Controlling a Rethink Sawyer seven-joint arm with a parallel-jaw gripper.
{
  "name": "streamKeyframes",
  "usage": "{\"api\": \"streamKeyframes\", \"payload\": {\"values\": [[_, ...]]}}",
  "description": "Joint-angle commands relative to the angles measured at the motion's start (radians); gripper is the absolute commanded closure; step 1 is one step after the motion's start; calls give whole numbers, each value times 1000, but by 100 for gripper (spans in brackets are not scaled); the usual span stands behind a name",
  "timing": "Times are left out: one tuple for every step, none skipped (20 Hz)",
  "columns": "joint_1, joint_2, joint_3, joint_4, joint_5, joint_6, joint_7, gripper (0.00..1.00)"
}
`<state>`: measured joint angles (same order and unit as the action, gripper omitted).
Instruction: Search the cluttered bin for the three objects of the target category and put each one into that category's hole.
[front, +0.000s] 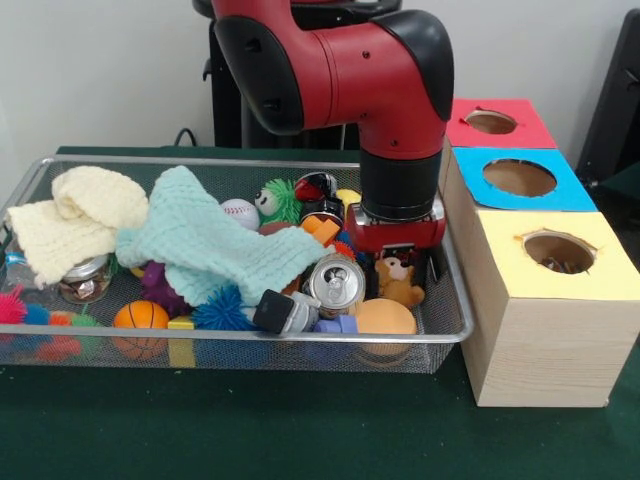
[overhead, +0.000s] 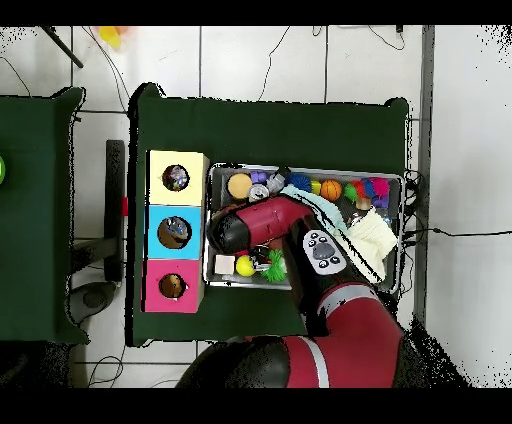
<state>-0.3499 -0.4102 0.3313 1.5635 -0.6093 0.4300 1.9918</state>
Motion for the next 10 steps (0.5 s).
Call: {"api": "streamKeyframes", "payload": {"values": [[-21, 76, 6, -79, -23, -86, 26, 0], [-21, 76, 5, -79, -23, -90, 27, 100], [-18, 75, 3, -82, -24, -87, 26, 100], [-15, 74, 0, -86, -25, -83, 25, 100], [-12, 74, -2, -89, -26, -79, 24, 100], [-9, 73, -5, -89, -28, -84, 27, 100], [-3, 71, -12, -88, -30, -86, 32, 100], [-2, 70, -13, -87, -30, -88, 33, 100], [-2, 70, -13, -88, -31, -87, 32, 100], [0, 70, -13, -89, -31, -84, 31, 100]]}}
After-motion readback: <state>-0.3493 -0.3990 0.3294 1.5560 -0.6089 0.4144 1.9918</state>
